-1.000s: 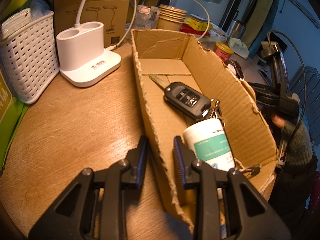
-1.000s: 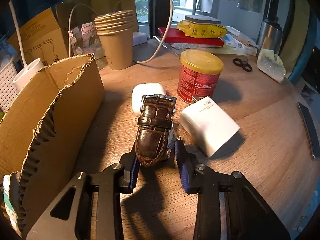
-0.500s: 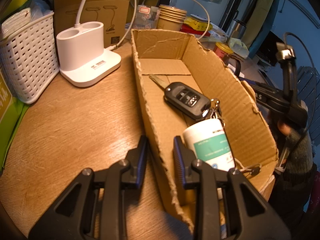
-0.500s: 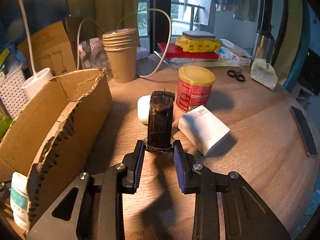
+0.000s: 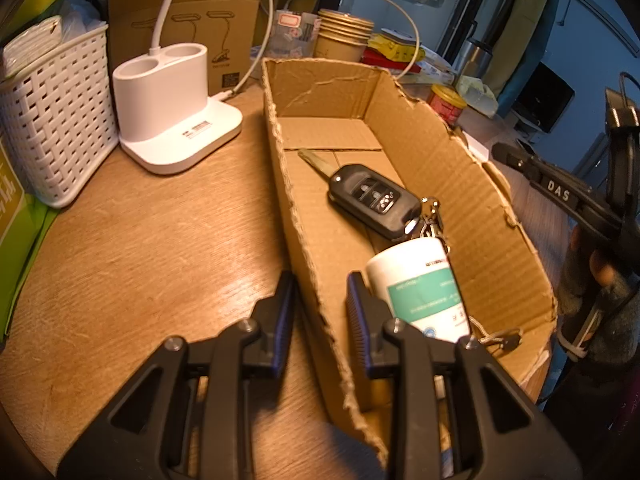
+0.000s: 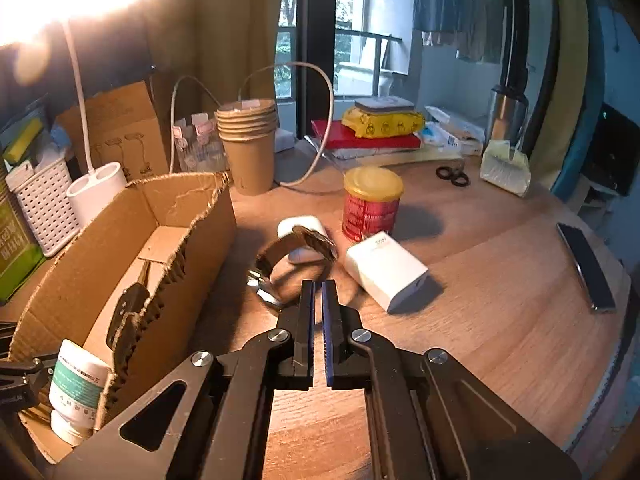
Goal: Organize rigid objects
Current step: 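Grasp the brown leather watch strap with the right gripper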
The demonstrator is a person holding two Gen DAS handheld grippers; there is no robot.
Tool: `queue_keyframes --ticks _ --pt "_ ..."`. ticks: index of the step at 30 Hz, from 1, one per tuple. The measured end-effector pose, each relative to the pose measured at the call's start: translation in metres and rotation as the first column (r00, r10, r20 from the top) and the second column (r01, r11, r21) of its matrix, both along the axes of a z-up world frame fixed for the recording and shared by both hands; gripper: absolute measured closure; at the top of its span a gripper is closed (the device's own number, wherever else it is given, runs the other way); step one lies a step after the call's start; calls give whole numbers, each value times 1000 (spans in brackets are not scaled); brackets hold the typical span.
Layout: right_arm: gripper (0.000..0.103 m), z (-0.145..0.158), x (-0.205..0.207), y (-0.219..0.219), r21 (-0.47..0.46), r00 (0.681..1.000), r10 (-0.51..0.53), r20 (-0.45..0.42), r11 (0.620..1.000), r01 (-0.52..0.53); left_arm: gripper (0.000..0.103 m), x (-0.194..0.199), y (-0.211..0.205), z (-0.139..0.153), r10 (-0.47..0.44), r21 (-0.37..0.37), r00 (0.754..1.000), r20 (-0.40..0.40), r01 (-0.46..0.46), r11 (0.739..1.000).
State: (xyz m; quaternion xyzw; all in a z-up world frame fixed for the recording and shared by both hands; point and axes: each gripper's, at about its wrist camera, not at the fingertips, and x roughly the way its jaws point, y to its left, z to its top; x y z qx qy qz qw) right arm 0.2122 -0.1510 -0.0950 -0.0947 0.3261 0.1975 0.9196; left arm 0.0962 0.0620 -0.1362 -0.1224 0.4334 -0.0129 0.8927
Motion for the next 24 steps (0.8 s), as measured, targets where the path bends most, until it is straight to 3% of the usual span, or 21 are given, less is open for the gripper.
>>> queue_keyframes --ticks 3,5,6,7,14,19,24 --pt "97 -6 3 3 -6 1000 -2 -10 1000 2 75 0 0 0 0 0 1000 0 0 1000" --pt "76 -7 5 7 -3 1000 2 -12 1000 -2 75 0 0 0 0 0 1000 0 0 1000" --pt "54 -8 5 11 -9 1000 8 -13 1000 -8 74 0 0 0 0 1 1000 -1 0 1000" --pt "46 -8 5 14 -8 1000 17 -6 1000 -17 74 0 0 0 0 0 1000 -1 0 1000" --pt "46 -8 13 25 73 996 75 -52 995 -71 74 0 0 0 0 0 1000 -1 0 1000" --pt "46 -5 23 25 210 983 158 -97 968 -135 74 0 0 0 0 0 1000 -1 0 1000" --pt "49 -10 36 36 205 979 167 -113 968 -142 74 0 0 0 0 0 1000 -1 0 1000"
